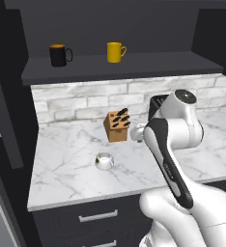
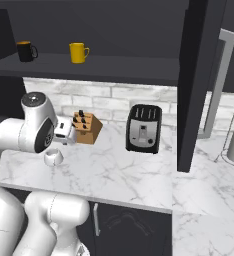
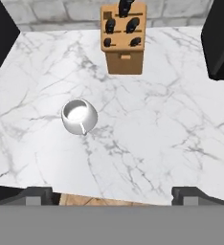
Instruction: Pick the mug on the counter and place it in the cabinet with the handle facing the right, like the mugs already inside.
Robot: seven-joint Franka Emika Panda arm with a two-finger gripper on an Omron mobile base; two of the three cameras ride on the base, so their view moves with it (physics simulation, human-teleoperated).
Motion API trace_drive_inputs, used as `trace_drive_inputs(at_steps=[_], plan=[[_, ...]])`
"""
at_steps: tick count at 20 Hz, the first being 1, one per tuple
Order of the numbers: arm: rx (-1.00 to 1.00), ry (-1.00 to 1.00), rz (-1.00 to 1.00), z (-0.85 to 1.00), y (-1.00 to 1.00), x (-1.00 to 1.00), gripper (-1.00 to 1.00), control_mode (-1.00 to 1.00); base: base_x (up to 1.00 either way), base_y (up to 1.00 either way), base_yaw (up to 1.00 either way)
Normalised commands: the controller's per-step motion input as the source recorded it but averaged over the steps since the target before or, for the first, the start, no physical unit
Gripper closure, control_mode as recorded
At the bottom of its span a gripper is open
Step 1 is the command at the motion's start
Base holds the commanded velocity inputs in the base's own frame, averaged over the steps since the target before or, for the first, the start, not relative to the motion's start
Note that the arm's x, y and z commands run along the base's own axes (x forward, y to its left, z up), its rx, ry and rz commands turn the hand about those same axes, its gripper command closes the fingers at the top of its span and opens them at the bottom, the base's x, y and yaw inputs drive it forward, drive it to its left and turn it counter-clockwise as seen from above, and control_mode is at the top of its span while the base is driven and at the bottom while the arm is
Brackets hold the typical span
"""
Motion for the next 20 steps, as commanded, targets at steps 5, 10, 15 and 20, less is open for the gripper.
trace_drive_inputs(at_steps=[5, 10, 15, 20], plan=[[0.0, 0.0, 0.05, -0.29, 0.2, 0.0, -1.0, -1.0, 0.0, 0.0, 0.0], [0.01, 0.0, 0.06, -0.35, 0.24, 0.0, -1.0, -1.0, 0.0, 0.0, 0.0], [0.01, 0.0, 0.06, -0.39, 0.21, 0.02, -1.0, -1.0, 0.0, 0.0, 0.0], [0.0, 0.0, 0.06, -0.33, 0.2, 0.04, -1.0, -1.0, 0.0, 0.0, 0.0]])
